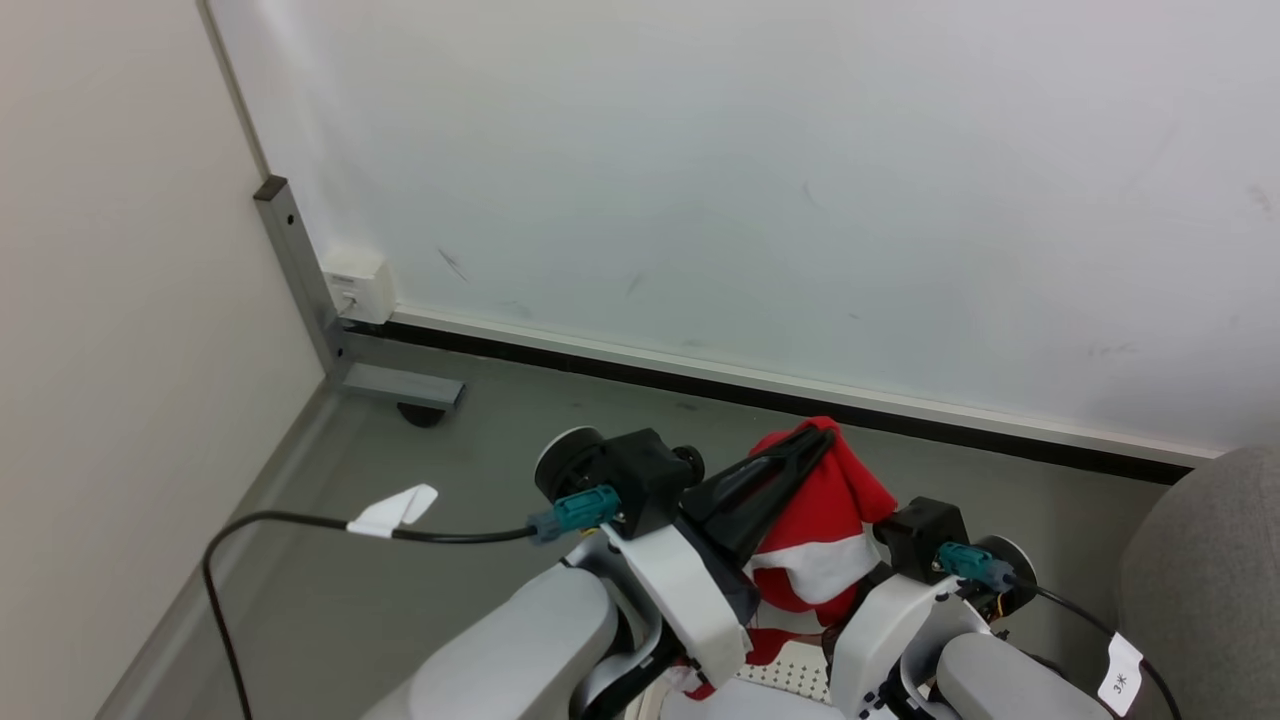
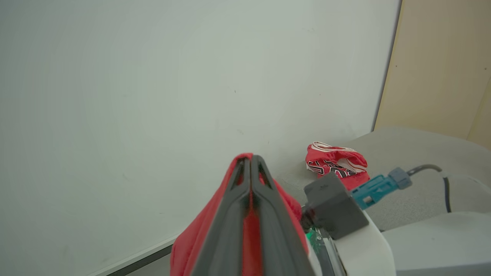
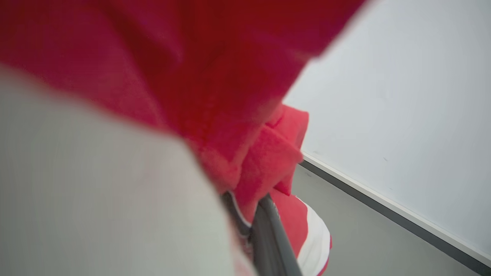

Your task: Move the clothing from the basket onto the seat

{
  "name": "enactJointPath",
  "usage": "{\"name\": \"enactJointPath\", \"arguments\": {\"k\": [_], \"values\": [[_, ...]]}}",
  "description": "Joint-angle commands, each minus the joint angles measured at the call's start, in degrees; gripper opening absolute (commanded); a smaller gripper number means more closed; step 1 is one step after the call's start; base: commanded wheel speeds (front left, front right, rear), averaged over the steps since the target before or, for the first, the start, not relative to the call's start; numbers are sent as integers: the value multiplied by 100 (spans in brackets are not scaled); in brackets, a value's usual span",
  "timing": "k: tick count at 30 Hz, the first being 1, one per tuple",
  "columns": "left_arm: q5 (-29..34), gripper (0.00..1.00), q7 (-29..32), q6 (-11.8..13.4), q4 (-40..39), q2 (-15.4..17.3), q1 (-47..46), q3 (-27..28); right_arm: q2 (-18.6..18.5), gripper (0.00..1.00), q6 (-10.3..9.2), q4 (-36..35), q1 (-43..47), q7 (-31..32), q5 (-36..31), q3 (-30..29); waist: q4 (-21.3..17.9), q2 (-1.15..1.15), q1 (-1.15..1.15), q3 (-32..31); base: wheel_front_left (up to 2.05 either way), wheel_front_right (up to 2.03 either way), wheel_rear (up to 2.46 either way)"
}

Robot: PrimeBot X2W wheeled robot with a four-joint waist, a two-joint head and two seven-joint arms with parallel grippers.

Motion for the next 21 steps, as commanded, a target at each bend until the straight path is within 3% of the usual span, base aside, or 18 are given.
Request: {"name": "enactJointPath", "arguments": {"k": [1,21], "values": [[-20,0,-32,16,3,59,-41,36,-42,0,-13,-61,-12,-39,49,-45,-33,0,0,7,0,0,0],[-101,0,-66,132,155,184,121,135,-126,0,-13,-678,438,-41,-360,-835,-355,0,0,3,0,0,0]]}}
